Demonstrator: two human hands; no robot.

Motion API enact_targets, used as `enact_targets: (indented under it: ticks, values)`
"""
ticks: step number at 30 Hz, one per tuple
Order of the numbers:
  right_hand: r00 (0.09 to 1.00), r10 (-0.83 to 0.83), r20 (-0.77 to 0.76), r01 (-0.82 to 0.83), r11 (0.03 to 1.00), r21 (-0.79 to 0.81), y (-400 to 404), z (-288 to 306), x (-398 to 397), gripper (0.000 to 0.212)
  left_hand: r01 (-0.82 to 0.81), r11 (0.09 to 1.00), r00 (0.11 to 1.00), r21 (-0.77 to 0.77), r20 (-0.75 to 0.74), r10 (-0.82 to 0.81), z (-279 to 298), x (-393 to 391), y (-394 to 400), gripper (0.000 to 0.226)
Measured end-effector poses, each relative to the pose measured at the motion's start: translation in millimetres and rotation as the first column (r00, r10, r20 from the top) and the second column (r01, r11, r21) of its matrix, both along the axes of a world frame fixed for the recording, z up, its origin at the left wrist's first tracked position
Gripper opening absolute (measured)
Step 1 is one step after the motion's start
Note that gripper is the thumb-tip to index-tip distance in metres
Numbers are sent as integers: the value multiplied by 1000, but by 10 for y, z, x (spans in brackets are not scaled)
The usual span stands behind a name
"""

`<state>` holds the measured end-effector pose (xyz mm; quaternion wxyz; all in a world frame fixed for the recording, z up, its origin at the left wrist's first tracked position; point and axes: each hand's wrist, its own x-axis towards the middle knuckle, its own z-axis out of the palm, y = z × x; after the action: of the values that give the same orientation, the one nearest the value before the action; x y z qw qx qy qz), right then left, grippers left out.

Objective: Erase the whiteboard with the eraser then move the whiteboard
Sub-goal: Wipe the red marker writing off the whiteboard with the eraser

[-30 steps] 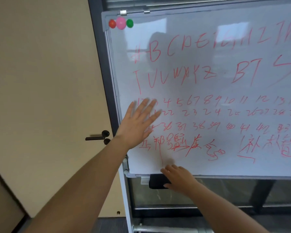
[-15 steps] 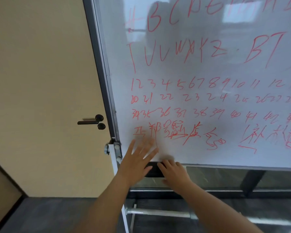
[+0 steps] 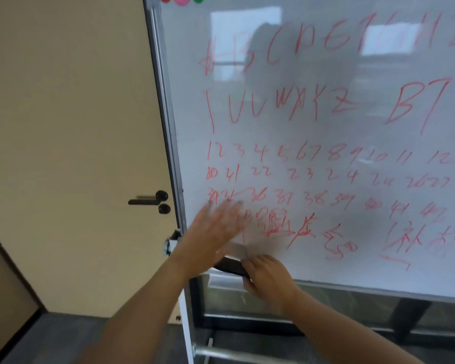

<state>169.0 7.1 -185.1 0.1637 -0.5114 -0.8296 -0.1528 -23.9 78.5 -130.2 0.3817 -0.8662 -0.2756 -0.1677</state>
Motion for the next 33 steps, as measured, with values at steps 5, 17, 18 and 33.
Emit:
enact_targets:
  ticks: [5, 17, 18, 33]
  values:
    - [960, 117, -253, -27, 942, 335, -40, 965, 106, 36, -54, 986, 981, 160, 194, 22, 1056, -104, 274, 65]
    - [879, 238, -413, 79, 781, 619, -125, 2958, 213, 50, -276, 879, 931, 389, 335, 144, 2764, -34, 289, 66]
    - [905, 188, -382, 113, 758, 642, -78, 3035, 224, 52, -322, 871, 911, 371, 371, 179, 2856, -36, 263, 65]
    - [974, -160, -162, 222, 513, 829, 487, 3249, 62, 61, -307, 895, 917, 324, 352, 187, 3317, -133, 476, 61]
